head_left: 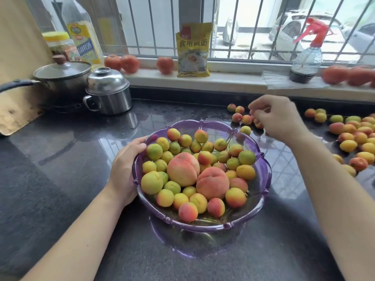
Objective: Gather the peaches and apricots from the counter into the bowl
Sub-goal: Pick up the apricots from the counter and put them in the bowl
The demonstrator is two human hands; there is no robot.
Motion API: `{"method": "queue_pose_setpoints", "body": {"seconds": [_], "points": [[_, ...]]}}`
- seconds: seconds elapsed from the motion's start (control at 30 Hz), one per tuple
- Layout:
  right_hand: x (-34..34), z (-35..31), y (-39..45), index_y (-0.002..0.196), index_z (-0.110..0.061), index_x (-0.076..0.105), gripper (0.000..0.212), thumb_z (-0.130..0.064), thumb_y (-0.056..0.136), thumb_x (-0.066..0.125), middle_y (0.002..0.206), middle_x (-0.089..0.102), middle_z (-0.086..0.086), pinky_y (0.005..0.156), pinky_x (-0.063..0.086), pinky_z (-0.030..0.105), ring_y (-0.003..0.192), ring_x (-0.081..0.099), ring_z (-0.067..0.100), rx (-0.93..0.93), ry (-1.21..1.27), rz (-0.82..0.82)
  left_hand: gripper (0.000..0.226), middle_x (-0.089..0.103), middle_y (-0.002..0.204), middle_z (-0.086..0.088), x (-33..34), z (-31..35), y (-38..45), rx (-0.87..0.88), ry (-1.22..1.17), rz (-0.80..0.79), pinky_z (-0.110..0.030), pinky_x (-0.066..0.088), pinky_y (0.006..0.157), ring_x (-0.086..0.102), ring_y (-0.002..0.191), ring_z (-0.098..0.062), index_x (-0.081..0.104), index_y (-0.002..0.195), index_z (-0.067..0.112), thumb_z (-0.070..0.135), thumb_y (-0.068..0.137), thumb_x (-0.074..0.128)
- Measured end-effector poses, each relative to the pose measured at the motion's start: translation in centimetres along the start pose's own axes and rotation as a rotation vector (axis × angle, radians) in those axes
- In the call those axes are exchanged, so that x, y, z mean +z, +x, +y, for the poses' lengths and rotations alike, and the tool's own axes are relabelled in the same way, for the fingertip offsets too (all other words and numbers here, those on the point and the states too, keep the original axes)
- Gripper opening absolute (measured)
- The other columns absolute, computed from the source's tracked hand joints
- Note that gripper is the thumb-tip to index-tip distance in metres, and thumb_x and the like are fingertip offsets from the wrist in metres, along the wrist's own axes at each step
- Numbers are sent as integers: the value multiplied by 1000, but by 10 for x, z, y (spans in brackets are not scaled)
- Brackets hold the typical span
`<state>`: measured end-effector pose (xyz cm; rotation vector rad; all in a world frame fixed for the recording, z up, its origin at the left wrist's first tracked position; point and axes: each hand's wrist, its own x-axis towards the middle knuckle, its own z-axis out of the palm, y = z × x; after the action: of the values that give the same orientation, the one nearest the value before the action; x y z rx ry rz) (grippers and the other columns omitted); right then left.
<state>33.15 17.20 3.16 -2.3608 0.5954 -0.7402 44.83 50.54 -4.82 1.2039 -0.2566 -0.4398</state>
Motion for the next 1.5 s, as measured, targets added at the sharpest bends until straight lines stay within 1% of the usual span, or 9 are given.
{"method": "queue_pose_setpoints", "body": {"seconds": [0.23, 0.37, 0.57, 0.73, 0.9, 1.1, 1.2, 1.33, 1.5], "points": [[51, 44, -13, 109, -8, 69, 22, -24, 99, 59, 111, 61, 18, 88, 47, 44, 104, 58, 40, 116, -228, 70, 44, 72, 127, -27, 2, 0, -2, 14, 3, 25, -64, 47, 114, 68, 122, -44, 73, 124, 7, 27, 90, 56], [55, 37, -16, 134, -19, 59, 38, -38, 102, 57, 128, 52, 15, 90, 47, 46, 113, 55, 39, 72, -323, -53, 51, 68, 133, -30, 1, 1, -1, 2, 10, 23, -67, 44, 116, 60, 131, -51, 68, 133, 1, 28, 92, 56], [58, 42, -14, 137, -22, 58, 38, -16, 100, 62, 129, 54, 11, 90, 46, 39, 117, 54, 37, 38, -407, -143, 46, 70, 131, -29, 1, 0, -1, 8, 21, 19, -63, 48, 114, 65, 127, -47, 70, 131, 3, 26, 94, 54], [48, 42, -13, 128, -17, 67, 34, -23, 95, 70, 121, 62, 9, 83, 40, 31, 104, 59, 29, 46, -185, -74, 53, 66, 136, -32, 0, 1, 1, -24, -6, 18, -68, 42, 117, 59, 133, -52, 65, 138, -1, 27, 94, 55], [5, 4, -4, 119, -32, 67, 30, -20, 92, 73, 93, 71, -3, 75, 56, 38, 81, 70, 19, 46, 113, -150, 53, 66, 136, -31, -2, 1, 1, -27, -7, 8, -70, 40, 118, 59, 134, -51, 65, 137, -1, 27, 93, 56], [-23, -68, -25, 118, -30, 69, 28, -13, 96, 68, 82, 74, -14, 50, 42, 8, 59, 61, -2, -115, 269, -453, 52, 66, 137, -31, -2, 1, 2, -22, -14, -5, -70, 39, 118, 59, 134, -51, 66, 137, 0, 28, 94, 56], [-19, -84, -36, 112, -41, 69, 25, -22, 95, 69, 78, 62, -37, 59, 44, 9, 68, 62, -8, -224, 36, -630, 51, 67, 135, -30, -2, 1, 1, -15, -15, -12, -70, 40, 118, 61, 132, -50, 67, 135, 1, 27, 93, 56], [-12, -92, -45, 118, -42, 64, 30, -28, 93, 72, 103, 61, -24, 83, 54, 23, 94, 61, -2, -275, -294, -792, 43, 72, 129, -27, 1, 2, 0, -3, -10, -4, -64, 46, 115, 67, 124, -44, 75, 125, 6, 26, 91, 56], [-2, -88, -50, 112, -33, 63, 27, -26, 89, 75, 101, 60, -16, 79, 53, 22, 90, 58, 4, -316, -449, -806, 37, 74, 125, -24, 3, 3, -2, 8, -15, 1, -60, 49, 112, 71, 117, -38, 80, 114, 12, 26, 90, 56]]}}
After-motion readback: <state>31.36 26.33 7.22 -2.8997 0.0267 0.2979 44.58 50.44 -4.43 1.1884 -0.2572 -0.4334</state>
